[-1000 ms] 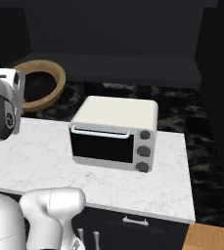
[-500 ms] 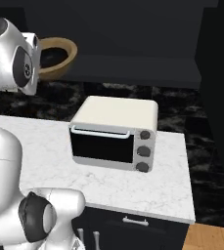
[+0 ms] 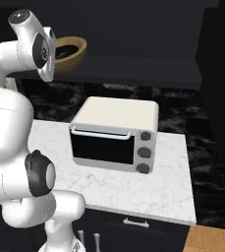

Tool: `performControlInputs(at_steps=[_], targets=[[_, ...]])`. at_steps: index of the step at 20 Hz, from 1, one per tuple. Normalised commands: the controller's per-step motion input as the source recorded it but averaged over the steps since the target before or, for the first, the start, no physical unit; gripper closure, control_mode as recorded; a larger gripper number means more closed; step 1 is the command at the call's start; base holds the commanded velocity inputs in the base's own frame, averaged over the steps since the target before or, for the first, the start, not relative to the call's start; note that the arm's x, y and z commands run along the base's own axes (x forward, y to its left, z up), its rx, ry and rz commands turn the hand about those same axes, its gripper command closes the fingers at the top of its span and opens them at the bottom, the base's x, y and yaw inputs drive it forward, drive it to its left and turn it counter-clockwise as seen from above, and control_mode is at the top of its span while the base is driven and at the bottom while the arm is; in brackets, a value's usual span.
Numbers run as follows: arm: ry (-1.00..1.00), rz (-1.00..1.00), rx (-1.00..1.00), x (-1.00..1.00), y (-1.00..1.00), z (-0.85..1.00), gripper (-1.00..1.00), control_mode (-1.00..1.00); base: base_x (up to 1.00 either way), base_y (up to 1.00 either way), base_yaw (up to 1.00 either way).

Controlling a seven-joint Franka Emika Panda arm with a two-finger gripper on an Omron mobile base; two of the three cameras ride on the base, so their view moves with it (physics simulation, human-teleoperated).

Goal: Pick up the bowls on the counter and stack them on top of one another in the open cabinet. Place the smaller bowl on top of the larger bowl.

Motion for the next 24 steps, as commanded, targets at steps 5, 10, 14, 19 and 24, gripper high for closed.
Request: performControlInputs(at_steps=[5,10,14,19,24], targets=[[-0.02,0.0,-0.09,0.94,0.0,-0.24,1.0,-1.0,0.0,0.0,0.0],[-0.04,0.0,-0.05,0.9,-0.09,-0.04,1.0,-1.0,0.0,0.0,0.0],[-0.06,0.0,-0.04,0.15,-0.01,0.0,-1.0,-1.0,0.0,0.0,0.0],[-0.19,0.02,0.0,-0.79,-0.01,0.0,-1.0,-1.0,0.0,0.0,0.0],[-0.18,0.0,0.0,-1.0,-0.12,-0.1,-1.0,-1.0,0.0,0.0,0.0]])
